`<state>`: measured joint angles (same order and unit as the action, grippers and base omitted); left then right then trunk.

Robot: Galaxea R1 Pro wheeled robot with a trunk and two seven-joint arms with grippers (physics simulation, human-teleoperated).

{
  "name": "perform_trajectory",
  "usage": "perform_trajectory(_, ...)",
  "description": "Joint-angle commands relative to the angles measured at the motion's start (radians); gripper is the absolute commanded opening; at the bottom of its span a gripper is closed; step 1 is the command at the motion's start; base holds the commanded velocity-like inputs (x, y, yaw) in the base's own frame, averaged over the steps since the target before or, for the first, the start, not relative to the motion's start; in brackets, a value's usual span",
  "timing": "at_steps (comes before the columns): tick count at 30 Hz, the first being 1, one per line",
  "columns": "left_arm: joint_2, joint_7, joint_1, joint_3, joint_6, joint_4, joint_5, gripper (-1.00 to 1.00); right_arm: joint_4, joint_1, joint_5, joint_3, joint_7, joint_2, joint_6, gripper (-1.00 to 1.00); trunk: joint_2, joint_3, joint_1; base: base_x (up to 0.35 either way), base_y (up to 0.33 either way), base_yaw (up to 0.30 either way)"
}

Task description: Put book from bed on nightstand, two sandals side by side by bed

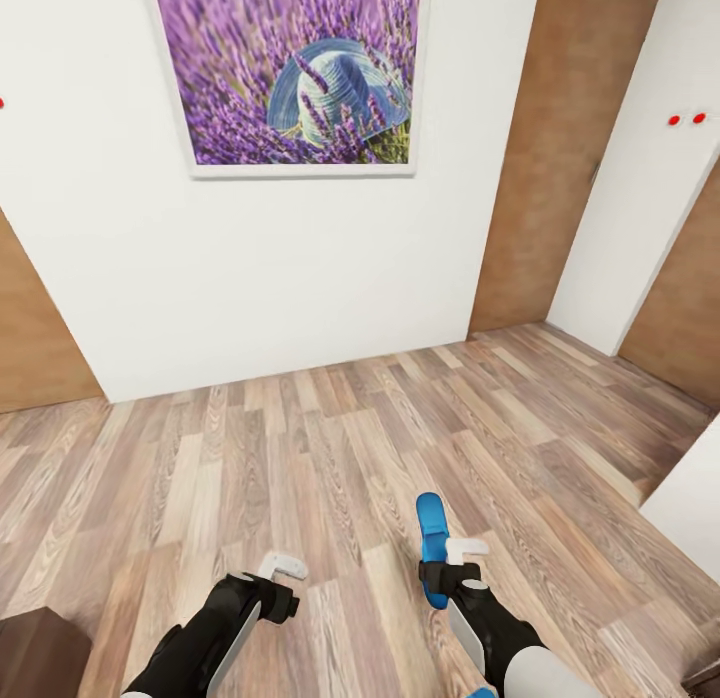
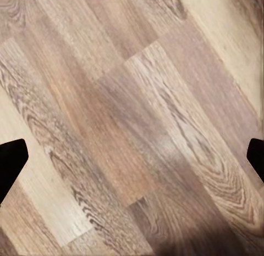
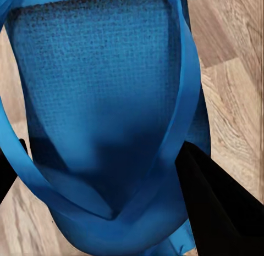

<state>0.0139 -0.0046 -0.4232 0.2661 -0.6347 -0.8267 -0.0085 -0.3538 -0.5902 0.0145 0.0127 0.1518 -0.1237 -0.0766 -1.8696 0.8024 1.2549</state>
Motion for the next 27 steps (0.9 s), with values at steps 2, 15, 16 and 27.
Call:
perform_trajectory(2, 0.0, -0.001, 0.0, 0.001, -0.005, -0.002, -0.001, 1.0, -0.002, 0.0, -0.001, 0.002, 0.003, -0.001, -0.006, -1.0, 0.0, 0.001, 0.0, 0.088, 0.022, -0.273)
perform_trajectory(15, -0.001, -0.001, 0.0, 0.001, -0.005, -0.002, -0.001, 1.0, -0.001, 0.0, -0.001, 0.004, -0.004, 0.0, -0.006, -1.0, 0.0, 0.001, 0.0, 0.019, 0.005, -0.276)
perform_trajectory(16, 0.0, -0.001, 0.0, 0.001, -0.005, -0.002, -0.001, 1.0, -0.001, 0.0, -0.001, 0.004, -0.004, 0.0, -0.007, -1.0, 0.0, 0.001, 0.0, 0.001, 0.0, -0.277)
perform_trajectory(27, 0.0, -0.003, 0.0, 0.001, -0.006, -0.002, -0.001, 1.0, -0.001, 0.0, -0.001, 0.006, -0.005, 0.001, -0.006, -1.0, 0.0, 0.001, 0.0, 0.0, 0.0, -0.277)
